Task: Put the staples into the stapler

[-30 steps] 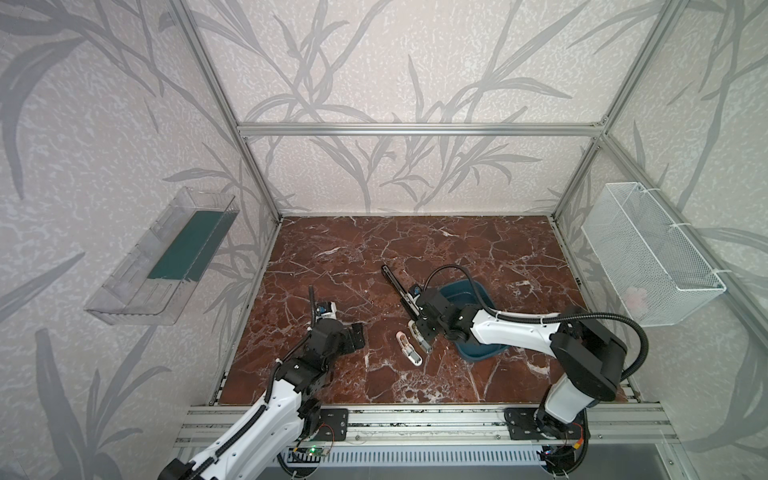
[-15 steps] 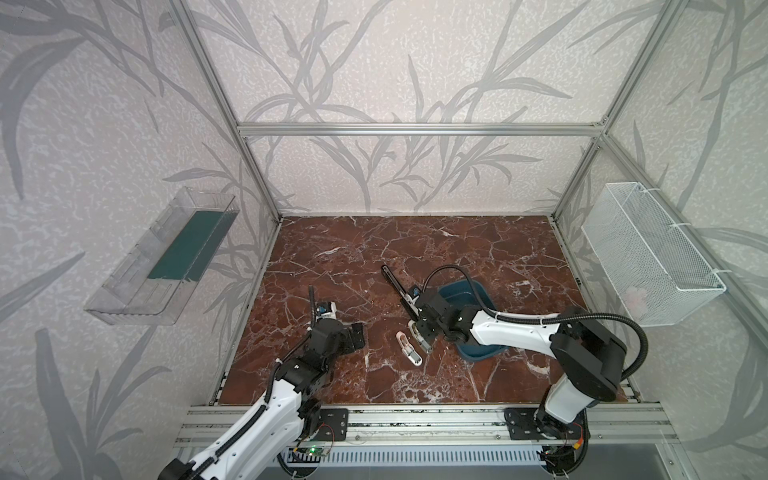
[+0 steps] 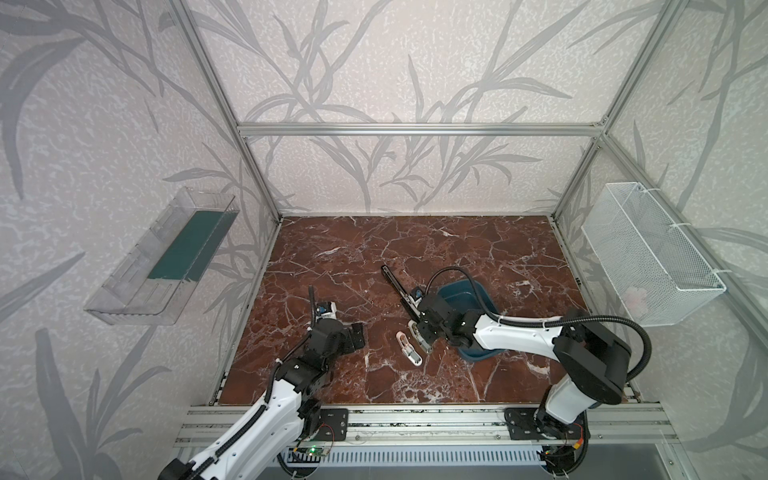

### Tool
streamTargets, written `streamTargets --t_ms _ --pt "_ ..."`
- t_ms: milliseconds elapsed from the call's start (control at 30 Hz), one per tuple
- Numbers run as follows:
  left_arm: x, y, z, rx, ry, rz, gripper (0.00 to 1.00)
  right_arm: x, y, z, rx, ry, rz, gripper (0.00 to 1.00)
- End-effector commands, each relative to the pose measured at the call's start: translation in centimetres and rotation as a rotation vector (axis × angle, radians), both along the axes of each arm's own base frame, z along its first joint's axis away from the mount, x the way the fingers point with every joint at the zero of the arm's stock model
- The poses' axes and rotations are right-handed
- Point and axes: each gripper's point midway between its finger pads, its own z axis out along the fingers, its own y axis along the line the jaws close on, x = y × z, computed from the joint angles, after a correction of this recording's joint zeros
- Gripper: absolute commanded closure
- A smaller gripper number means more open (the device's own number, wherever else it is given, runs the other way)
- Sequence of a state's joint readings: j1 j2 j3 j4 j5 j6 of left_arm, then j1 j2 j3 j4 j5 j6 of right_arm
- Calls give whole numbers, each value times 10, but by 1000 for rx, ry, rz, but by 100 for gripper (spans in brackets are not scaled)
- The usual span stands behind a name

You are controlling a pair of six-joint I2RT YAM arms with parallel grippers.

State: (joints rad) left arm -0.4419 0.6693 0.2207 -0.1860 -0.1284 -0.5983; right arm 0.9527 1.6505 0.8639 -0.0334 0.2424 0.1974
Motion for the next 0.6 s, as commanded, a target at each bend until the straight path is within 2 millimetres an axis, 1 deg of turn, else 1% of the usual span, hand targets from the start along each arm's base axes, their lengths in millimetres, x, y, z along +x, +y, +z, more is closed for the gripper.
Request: streamTargets --t_ms 0,233,400,567 --pt "7 -1 13 -21 -35 18 1 -11 -6 -8 3 31 -4 83" --pt "7 -1 13 -21 -35 17 1 -7 -6 -1 38 -8 -21 84" --pt "7 -1 14 -20 -36 18 1 -4 -6 -2 33 -22 -26 84" --pt "7 -1 13 -20 -34 18 1 0 -10 -2 13 -41 -47 84"
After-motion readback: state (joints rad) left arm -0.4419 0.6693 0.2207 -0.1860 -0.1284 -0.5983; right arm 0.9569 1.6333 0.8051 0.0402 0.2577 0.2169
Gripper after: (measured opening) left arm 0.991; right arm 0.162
